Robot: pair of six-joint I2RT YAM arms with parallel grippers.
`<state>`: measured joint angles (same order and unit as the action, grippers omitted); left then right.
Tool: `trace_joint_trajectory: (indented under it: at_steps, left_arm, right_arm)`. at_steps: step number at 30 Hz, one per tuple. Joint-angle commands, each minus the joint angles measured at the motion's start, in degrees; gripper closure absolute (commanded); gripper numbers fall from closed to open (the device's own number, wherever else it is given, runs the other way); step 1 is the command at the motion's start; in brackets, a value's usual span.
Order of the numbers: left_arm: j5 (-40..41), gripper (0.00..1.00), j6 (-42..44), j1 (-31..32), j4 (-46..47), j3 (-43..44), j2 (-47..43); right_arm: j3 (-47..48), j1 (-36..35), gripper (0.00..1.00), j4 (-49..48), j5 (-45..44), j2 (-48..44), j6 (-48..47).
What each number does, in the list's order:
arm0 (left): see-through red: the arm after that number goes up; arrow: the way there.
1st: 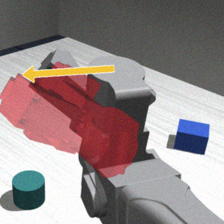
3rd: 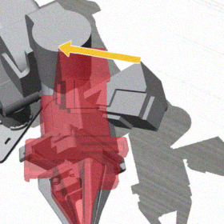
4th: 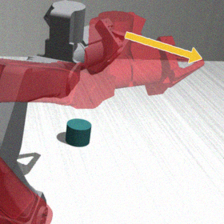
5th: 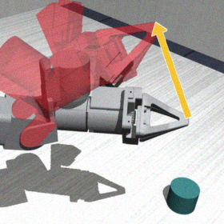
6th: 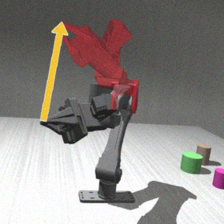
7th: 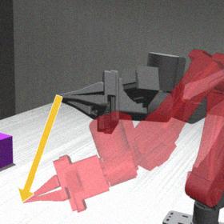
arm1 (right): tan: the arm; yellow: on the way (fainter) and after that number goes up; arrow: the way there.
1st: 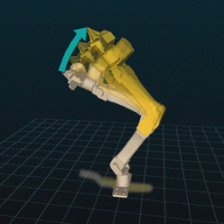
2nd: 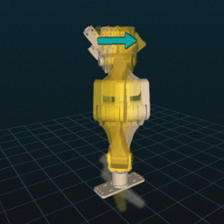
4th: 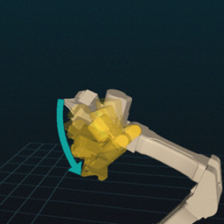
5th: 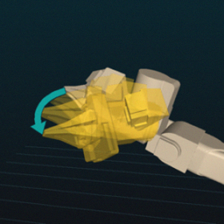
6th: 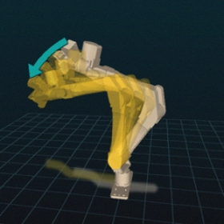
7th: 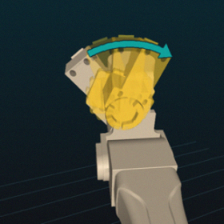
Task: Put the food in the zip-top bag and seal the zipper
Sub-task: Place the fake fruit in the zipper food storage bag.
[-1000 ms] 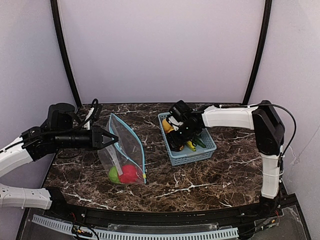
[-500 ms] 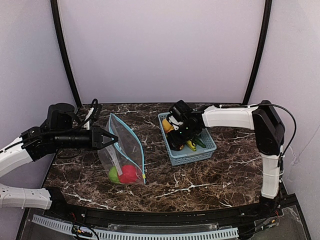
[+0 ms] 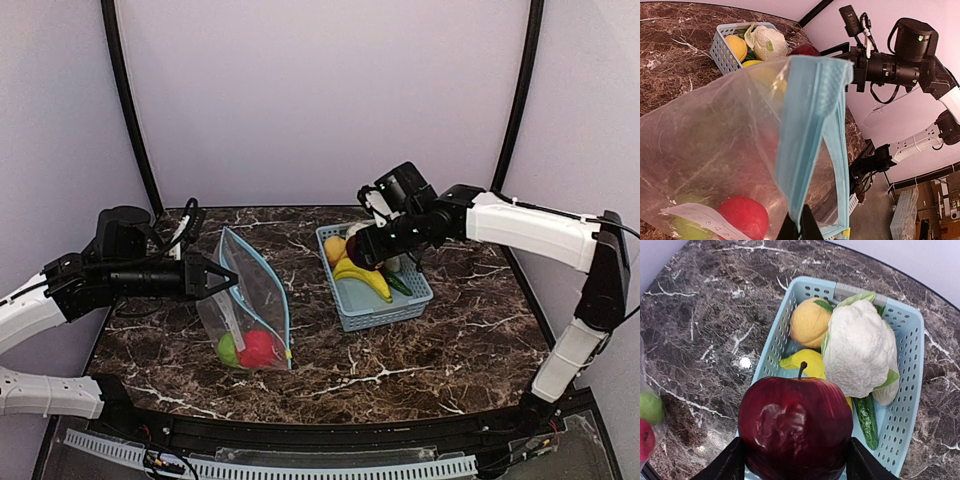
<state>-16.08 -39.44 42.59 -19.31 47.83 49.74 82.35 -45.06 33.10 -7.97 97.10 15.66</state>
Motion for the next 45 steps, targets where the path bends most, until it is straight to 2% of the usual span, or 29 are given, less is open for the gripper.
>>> trace_joint_trajectory:
  at_steps: [1, 5, 10, 20, 24, 31, 40, 45]
  left_arm:
    - [-2.0, 0.99, 1.1, -0.2, 1.5, 0.2, 0.7]
    - [-2.7, 0.99, 1.8, -0.2, 1.6, 1.0, 1.9]
    - [-4.4, 0.99, 1.9, -0.2, 3.1, 1.3, 3.0]
    - [-3.8, 0.99, 1.1, -0.2, 2.9, 1.1, 2.5]
    - [-4.2, 0.99, 1.0, -0.2, 3.1, 1.1, 2.2]
    - [-4.6, 0.99, 0.9, -0.3, 3.5, 1.1, 2.0]
    - [-4.4, 0.99, 0.7, -0.2, 3.2, 1.0, 1.2]
    - [-4.0, 0.99, 0.4, -0.2, 3.1, 0.5, 0.2]
  right_arm:
    - [-0.7, -0.7, 0.49, 0.3, 0.8, -6.1, -0.7]
    - [0.1, -3.6, 0.49, 0.4, 1.7, -11.4, -0.4]
    - [0.9, -10.2, 0.49, -3.9, 5.0, -15.1, 1.9]
    - [2.8, -23.4, 0.49, -16.3, 6.2, -13.8, 6.9]
    - [4.8, -26.8, 0.49, -17.2, 5.7, -11.6, 6.4]
    - [6.0, -28.3, 0.49, -17.0, 4.9, -6.8, 8.4]
    - [10.7, -29.6, 0.49, -7.8, -6.7, -0.3, 11.3]
    - [10.8, -29.6, 0.46, -5.6, -9.5, 1.4, 12.3]
